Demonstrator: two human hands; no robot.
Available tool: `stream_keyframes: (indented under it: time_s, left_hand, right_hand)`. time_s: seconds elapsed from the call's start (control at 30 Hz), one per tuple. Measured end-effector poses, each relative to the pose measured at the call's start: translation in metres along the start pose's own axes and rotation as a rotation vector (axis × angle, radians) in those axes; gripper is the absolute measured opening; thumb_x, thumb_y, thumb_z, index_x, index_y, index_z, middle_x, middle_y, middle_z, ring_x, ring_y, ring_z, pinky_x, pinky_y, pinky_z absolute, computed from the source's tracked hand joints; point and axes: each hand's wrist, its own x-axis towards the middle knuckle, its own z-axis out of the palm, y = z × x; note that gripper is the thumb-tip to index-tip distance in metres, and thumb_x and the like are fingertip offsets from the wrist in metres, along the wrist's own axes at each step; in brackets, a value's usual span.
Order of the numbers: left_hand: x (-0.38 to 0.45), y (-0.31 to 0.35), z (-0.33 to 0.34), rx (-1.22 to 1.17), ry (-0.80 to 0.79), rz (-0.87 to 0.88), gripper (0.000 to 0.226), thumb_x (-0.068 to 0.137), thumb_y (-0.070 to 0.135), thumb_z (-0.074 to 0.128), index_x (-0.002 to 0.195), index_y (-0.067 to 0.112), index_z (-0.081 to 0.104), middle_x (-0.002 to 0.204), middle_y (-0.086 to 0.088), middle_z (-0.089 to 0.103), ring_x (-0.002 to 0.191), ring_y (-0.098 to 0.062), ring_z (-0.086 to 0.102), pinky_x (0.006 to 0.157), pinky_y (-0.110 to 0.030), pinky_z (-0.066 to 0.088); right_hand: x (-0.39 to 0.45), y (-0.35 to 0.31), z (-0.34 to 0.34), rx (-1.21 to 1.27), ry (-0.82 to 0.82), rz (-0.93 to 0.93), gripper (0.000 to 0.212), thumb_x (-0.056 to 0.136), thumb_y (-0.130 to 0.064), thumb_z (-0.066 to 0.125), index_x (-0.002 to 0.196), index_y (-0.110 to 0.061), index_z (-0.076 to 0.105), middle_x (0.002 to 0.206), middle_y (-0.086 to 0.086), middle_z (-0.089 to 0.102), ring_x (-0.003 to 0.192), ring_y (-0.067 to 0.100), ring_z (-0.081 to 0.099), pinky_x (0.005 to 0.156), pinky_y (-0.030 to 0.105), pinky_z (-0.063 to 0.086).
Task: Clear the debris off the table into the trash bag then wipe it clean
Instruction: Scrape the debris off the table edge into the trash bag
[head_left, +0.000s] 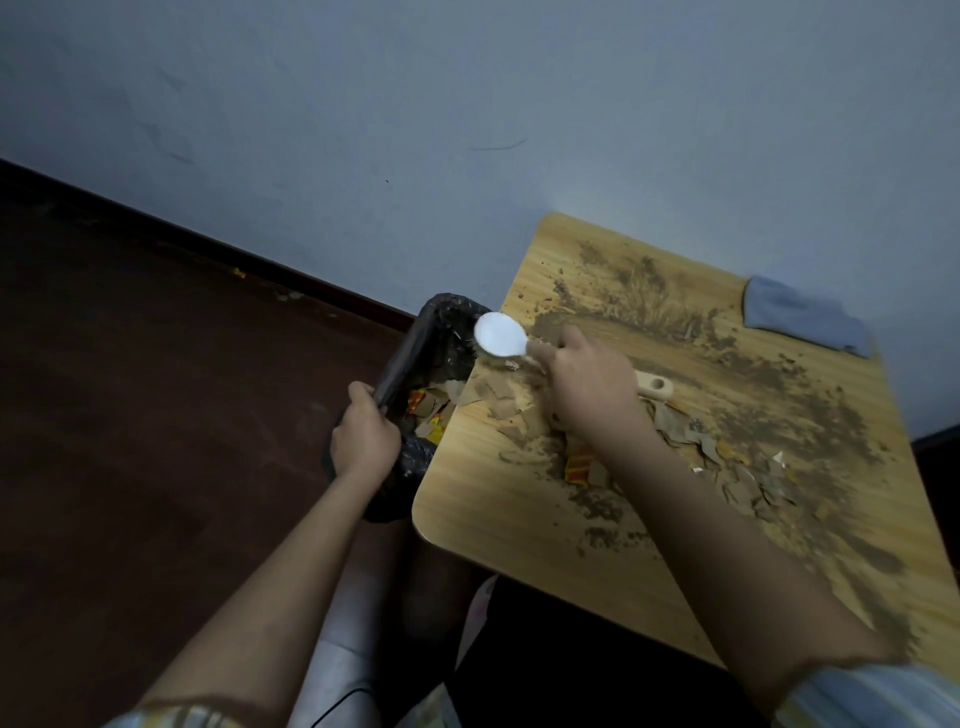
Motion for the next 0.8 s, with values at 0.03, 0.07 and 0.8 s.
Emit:
stream_keyframes:
  time_s: [0.03,0.07,0.8]
  left_hand:
    - [0.000,0.000,0.000,-0.001,0.000,0.000,0.018,0.093,0.006,0.047,0.098,0.016,0.034,0.102,-0.015,0.062,0.089,-0.040,0.060,0.063,-0.037,0.034]
    - [0.000,0.001,-0.001,0.000,0.001,0.001,0.017,0.093,0.006,0.047,0.098,0.016,0.034,0.102,-0.015,0.062,0.089,-0.040,0.059,0.063,-0.037,0.034]
    - [-0.005,0.001,-0.009,0.026,-0.024,0.000,0.015,0.093,0.004,0.045,0.106,0.009,0.039,0.106,-0.016,0.061,0.094,-0.041,0.059,0.067,-0.037,0.036]
  right_hand:
    - [-0.002,0.006,-0.001,0.000,-0.027,0.045,0.038,0.093,-0.013,0.054,0.128,-0.028,0.055,0.102,0.004,0.050,0.080,0.021,0.048,0.056,0.030,0.032]
    - [-0.004,0.010,-0.001,-0.004,-0.059,0.079,0.036,0.093,-0.013,0.053,0.126,-0.029,0.057,0.097,0.003,0.047,0.075,0.020,0.045,0.053,0.029,0.030]
    - [0.004,-0.026,-0.001,0.130,0.006,0.012,0.043,0.092,-0.004,0.051,0.128,-0.027,0.054,0.103,0.007,0.050,0.086,0.026,0.056,0.060,0.033,0.041]
